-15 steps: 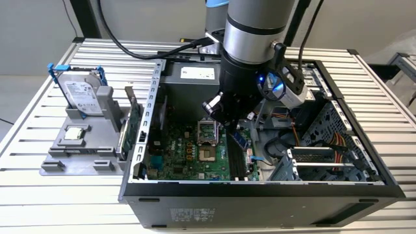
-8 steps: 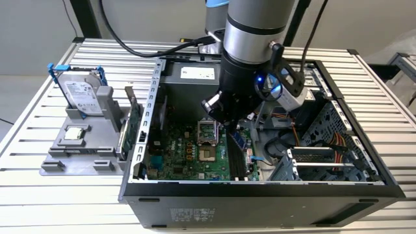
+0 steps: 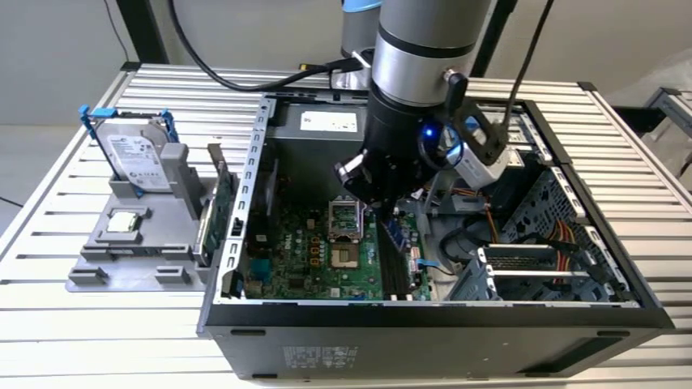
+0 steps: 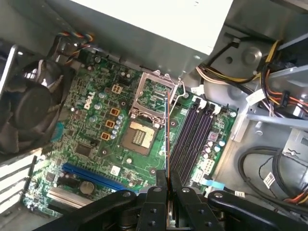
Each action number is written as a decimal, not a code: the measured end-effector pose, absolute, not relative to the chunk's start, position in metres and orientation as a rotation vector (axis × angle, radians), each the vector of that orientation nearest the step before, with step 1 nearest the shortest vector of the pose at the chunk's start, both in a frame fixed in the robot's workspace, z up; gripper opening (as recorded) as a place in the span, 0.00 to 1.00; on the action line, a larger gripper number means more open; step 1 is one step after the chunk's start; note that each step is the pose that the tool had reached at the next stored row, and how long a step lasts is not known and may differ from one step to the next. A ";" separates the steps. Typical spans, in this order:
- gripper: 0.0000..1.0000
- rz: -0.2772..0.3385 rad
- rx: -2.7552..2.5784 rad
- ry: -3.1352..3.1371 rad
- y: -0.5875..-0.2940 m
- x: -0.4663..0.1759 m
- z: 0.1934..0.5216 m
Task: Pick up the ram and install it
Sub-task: 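Insert the ram into the slot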
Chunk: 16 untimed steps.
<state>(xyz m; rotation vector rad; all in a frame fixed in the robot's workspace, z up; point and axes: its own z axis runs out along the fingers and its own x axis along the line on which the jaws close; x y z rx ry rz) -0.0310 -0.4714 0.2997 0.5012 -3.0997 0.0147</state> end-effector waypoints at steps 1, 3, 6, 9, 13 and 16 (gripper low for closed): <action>0.00 0.015 0.480 -3.103 -0.471 -0.031 0.300; 0.00 0.015 0.440 -3.109 -0.471 -0.031 0.299; 0.00 0.015 0.380 -3.117 -0.471 -0.031 0.299; 0.00 0.014 0.320 -3.123 -0.471 -0.031 0.299; 0.00 0.014 0.237 -3.130 -0.471 -0.031 0.299; 0.00 0.014 0.168 -3.135 -0.471 -0.031 0.299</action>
